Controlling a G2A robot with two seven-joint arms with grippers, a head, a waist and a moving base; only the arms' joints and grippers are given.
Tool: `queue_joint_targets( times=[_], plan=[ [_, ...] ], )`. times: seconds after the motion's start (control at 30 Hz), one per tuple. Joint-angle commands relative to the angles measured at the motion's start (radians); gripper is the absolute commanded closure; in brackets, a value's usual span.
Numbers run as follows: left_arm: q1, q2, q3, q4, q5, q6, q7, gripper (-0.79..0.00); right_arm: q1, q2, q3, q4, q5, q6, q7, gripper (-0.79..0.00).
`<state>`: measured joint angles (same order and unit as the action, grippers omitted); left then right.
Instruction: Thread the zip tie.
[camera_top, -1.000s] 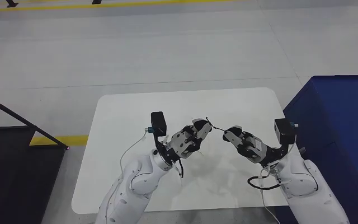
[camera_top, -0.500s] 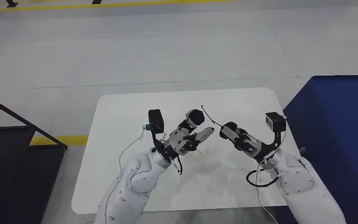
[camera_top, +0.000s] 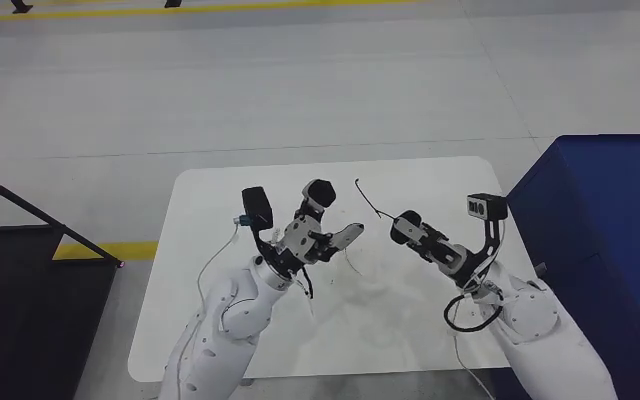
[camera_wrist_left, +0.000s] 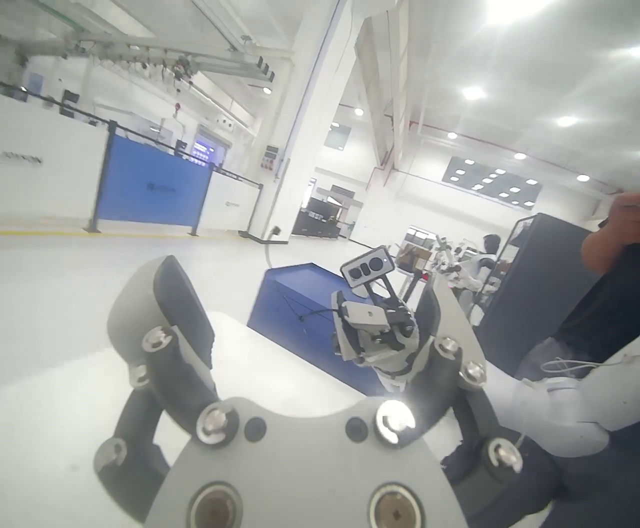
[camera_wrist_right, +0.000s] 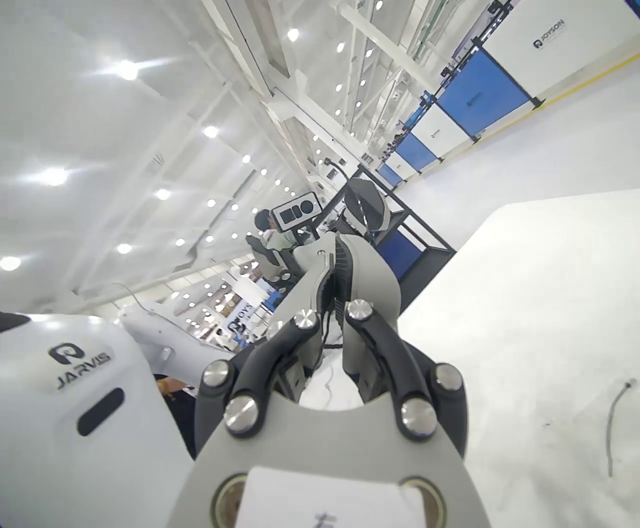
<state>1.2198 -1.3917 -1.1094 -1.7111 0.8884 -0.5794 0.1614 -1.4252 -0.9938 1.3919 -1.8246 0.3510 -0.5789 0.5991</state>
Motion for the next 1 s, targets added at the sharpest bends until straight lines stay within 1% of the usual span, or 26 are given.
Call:
queue_joint_targets(
  times=[0.0,0.1,0.33,0.37,0.4,0.43,0.5,0.57,0.63,0.67,0.97],
  plan=[
    [0.018,-0.001,0.009,0.014,0.233,0.036,0.138,-0.785,0.005,0.0,0.001,0.0,0.07,0.023,0.025,0.0],
    [0.018,0.0,0.025,0.056,0.431,0.101,0.279,-0.785,0.01,-0.001,-0.001,0.003,0.125,0.051,0.056,0.0],
    [0.018,0.0,0.028,0.063,0.45,0.107,0.285,-0.785,0.01,-0.001,-0.001,0.003,0.125,0.051,0.056,0.0],
    [0.018,0.0,0.028,0.063,0.45,0.107,0.285,-0.785,0.005,-0.003,-0.005,-0.005,0.151,0.068,0.04,0.0],
    [0.016,0.002,0.025,0.058,0.484,0.13,0.276,-0.785,0.002,-0.005,-0.01,-0.017,0.193,0.093,0.033,0.0],
    [0.017,0.003,0.033,0.043,0.562,0.164,0.275,-0.785,0.001,-0.006,-0.012,-0.027,0.226,0.112,0.036,0.0],
    [0.032,0.003,0.057,0.038,0.645,0.223,0.306,-0.785,0.002,-0.007,-0.014,-0.032,0.265,0.142,0.051,0.0],
    [0.039,-0.001,0.073,0.041,0.667,0.289,0.346,-0.785,0.0,-0.009,-0.02,-0.037,0.299,0.174,0.059,0.0],
    [0.038,-0.006,0.082,0.054,0.701,0.377,0.364,-0.785,0.0,-0.01,-0.024,-0.041,0.319,0.186,0.066,0.0],
    [0.037,-0.007,0.088,0.056,0.705,0.39,0.364,-0.785,0.0,-0.01,-0.024,-0.041,0.319,0.186,0.066,0.0],
    [0.039,-0.008,0.088,0.052,0.698,0.392,0.366,-0.785,-0.002,-0.011,-0.025,-0.044,0.321,0.19,0.059,0.0]
  ],
)
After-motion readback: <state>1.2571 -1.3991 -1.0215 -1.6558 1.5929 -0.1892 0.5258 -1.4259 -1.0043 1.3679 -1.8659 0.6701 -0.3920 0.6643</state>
